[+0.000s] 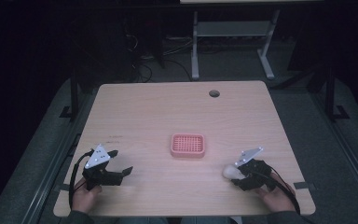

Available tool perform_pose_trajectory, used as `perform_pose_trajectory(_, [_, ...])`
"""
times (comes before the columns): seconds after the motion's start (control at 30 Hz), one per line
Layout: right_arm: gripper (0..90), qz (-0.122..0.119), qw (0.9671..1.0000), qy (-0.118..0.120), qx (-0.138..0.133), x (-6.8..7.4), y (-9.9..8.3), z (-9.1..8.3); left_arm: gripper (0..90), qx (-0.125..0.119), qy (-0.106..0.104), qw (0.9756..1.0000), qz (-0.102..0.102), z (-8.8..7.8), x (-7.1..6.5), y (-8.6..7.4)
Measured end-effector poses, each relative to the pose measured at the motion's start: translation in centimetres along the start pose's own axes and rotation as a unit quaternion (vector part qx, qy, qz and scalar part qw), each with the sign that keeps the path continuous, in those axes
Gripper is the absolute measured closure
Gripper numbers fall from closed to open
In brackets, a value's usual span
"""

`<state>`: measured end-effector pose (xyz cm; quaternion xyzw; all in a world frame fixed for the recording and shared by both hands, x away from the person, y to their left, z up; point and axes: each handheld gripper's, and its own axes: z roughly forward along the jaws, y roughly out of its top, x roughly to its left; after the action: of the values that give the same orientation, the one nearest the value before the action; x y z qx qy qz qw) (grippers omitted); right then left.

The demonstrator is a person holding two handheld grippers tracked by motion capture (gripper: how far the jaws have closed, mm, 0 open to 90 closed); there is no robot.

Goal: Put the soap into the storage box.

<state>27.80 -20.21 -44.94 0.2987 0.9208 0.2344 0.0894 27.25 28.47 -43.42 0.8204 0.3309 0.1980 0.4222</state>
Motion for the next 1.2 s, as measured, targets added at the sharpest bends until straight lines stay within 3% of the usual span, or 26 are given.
perform_pose_trajectory(1.2, [47.4, -0.003, 1.0, 0.003, -0.007, 0.02, -0.09, 0.19, 14.5, 0.002, 0.0, 1.0, 0.002, 0.08, -0.03, 0.0])
